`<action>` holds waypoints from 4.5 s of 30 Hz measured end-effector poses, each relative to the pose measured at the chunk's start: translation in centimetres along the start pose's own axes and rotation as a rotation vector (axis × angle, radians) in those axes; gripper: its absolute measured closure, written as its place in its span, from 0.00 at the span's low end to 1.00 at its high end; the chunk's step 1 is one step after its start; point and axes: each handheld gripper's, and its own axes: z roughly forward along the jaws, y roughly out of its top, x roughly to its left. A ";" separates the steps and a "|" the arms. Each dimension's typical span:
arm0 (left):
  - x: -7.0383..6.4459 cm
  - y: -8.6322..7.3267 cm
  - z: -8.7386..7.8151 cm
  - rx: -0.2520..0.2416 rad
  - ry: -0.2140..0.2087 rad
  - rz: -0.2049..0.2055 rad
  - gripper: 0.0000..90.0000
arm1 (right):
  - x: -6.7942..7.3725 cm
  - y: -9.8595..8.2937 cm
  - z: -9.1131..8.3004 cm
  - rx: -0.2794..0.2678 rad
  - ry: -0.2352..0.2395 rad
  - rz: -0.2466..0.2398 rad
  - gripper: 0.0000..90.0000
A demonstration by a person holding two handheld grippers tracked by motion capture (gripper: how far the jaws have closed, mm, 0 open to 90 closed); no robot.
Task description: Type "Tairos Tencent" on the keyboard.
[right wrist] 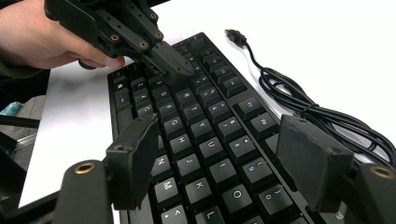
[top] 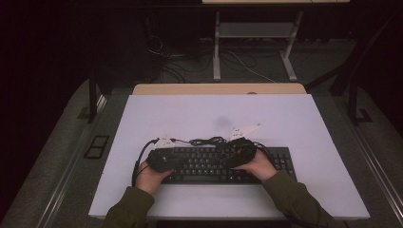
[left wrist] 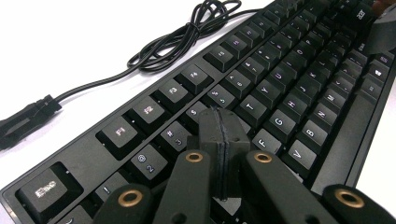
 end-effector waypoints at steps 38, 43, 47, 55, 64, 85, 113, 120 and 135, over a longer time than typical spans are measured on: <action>0.1 0.0 -1.6 -0.054 -0.019 -0.025 0.72 | 0.7 0.6 0.5 -0.006 0.053 0.007 0.65; 0.0 0.0 -1.6 -0.054 -0.008 -0.019 0.55 | 1.0 0.6 0.7 0.003 0.060 -0.008 0.75; -0.1 0.1 -1.7 -0.058 -0.014 -0.021 0.47 | 1.2 0.5 0.9 0.020 0.057 -0.011 0.82; -0.3 0.0 -1.3 -0.052 -0.017 -0.006 0.35 | 1.6 0.3 1.4 0.062 0.073 -0.038 0.99; -0.3 0.0 -1.3 -0.054 -0.019 -0.002 0.30 | 2.1 0.0 2.1 0.102 0.092 -0.058 0.99; -0.3 0.0 -1.3 -0.058 -0.016 -0.001 0.30 | 2.6 -0.5 3.2 0.173 0.089 -0.087 0.99; -0.4 0.1 -1.7 -0.063 -0.011 0.003 0.33 | 1.9 0.0 1.9 0.124 0.082 -0.056 0.97; -0.6 0.0 -2.1 -0.067 -0.028 -0.001 0.48 | 1.6 0.1 1.5 0.102 0.067 -0.055 0.84; -1.7 -0.1 -2.0 -0.038 -0.106 0.040 0.97 | 0.9 0.2 1.0 0.060 0.008 -0.023 0.45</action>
